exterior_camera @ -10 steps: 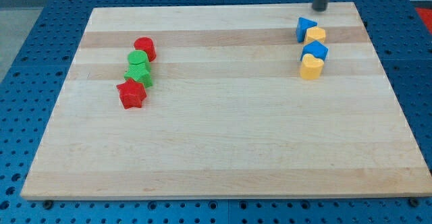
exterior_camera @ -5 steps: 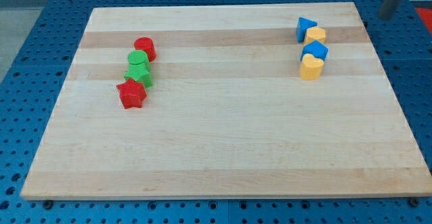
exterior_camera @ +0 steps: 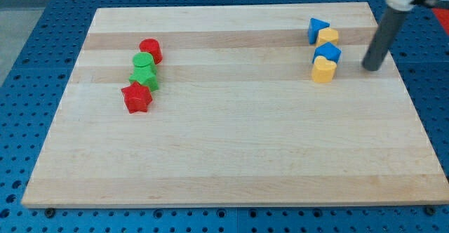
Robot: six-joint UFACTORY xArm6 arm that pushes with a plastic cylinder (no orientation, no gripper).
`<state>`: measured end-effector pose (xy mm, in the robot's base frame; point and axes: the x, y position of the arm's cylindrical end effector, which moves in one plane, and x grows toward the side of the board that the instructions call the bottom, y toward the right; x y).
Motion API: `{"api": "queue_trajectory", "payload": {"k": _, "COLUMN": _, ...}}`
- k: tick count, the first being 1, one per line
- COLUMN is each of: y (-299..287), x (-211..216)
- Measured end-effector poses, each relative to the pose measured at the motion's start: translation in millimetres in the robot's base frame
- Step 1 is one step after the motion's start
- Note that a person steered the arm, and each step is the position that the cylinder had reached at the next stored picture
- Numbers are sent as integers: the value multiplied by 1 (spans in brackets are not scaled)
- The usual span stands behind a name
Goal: Move the yellow heart towards center
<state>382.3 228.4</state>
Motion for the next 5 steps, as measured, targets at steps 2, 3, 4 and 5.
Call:
{"api": "queue_trajectory", "payload": {"k": 2, "y": -84, "x": 21}}
{"api": "queue_trajectory", "payload": {"k": 3, "y": -145, "x": 21}}
{"api": "queue_trajectory", "payload": {"k": 4, "y": -162, "x": 22}}
{"api": "queue_trajectory", "payload": {"k": 5, "y": -151, "x": 22}}
